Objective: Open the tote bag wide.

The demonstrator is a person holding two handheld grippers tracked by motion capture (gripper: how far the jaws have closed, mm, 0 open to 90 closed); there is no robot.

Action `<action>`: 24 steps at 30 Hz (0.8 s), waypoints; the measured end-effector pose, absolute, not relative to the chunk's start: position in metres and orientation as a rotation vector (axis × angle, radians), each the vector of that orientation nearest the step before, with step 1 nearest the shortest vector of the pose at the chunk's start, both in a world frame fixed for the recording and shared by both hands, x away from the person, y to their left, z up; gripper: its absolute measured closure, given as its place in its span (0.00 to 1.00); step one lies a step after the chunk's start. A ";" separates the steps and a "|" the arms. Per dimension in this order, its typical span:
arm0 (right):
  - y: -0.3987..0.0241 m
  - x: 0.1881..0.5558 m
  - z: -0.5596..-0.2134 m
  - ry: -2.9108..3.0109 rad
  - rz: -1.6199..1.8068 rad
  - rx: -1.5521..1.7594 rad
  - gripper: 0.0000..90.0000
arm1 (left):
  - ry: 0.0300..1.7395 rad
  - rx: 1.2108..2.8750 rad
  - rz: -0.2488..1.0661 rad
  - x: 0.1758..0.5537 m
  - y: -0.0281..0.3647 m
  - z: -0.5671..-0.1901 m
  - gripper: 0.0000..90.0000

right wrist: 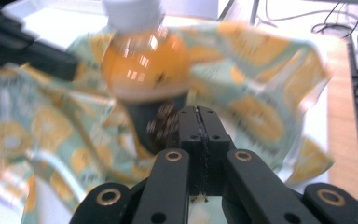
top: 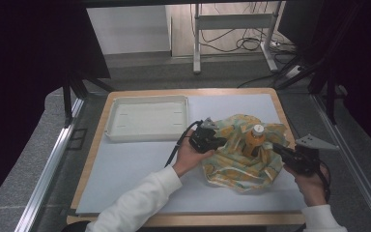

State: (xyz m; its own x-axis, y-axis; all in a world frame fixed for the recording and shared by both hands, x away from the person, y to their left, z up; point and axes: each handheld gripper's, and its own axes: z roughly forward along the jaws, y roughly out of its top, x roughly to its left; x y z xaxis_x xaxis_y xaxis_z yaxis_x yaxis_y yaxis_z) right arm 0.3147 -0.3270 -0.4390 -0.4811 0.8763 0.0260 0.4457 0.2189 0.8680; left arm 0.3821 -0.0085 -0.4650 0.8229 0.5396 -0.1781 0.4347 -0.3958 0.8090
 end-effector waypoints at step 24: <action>-0.330 0.437 -0.487 1.974 1.075 1.483 0.99 | 0.886 2.108 0.192 0.402 0.013 -0.508 0.99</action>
State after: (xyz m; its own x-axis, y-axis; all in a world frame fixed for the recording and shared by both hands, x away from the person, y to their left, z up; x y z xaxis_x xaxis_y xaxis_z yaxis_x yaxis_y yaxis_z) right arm 0.4366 -0.3303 -0.4873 -0.3245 0.9406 0.1000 0.5942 0.1204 0.7952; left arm 0.4020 0.0134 -0.5079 0.7406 0.6523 -0.1614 0.5266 -0.4142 0.7424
